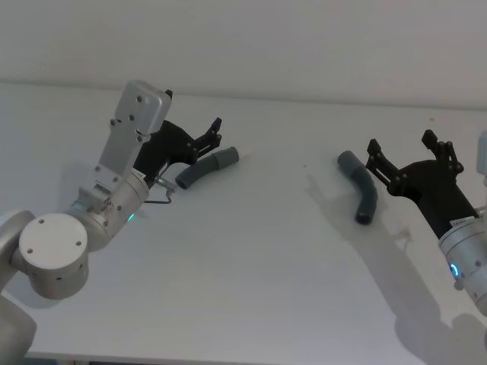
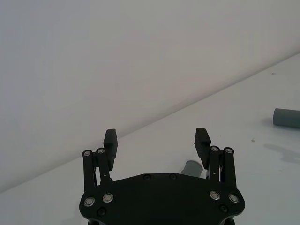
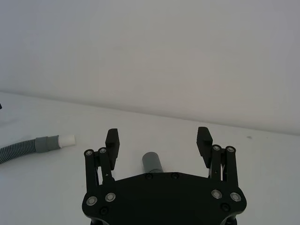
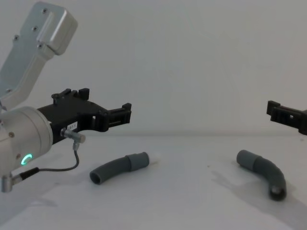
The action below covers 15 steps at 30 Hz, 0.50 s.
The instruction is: Use both hands to pick up one end of the pipe from the table, align the ends, and insert them.
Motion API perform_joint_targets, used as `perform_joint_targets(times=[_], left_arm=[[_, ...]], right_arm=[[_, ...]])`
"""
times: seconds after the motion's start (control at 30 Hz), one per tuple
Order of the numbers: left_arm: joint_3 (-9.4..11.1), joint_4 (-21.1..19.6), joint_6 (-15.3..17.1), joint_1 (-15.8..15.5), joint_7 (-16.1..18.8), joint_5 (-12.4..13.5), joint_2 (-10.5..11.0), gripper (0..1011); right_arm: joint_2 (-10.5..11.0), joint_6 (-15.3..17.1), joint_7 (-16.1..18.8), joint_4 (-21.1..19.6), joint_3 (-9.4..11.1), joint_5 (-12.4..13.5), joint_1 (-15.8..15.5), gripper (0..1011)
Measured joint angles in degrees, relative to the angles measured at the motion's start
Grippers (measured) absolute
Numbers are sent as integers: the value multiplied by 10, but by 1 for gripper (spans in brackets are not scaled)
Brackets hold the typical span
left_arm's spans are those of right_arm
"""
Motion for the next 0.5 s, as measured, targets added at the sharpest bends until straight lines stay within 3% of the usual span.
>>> perform_joint_targets(times=[0.5], left_arm=[[0, 0, 0, 0, 0, 0, 0, 1002]], right_arm=[[0, 0, 0, 0, 0, 0, 0, 1004]])
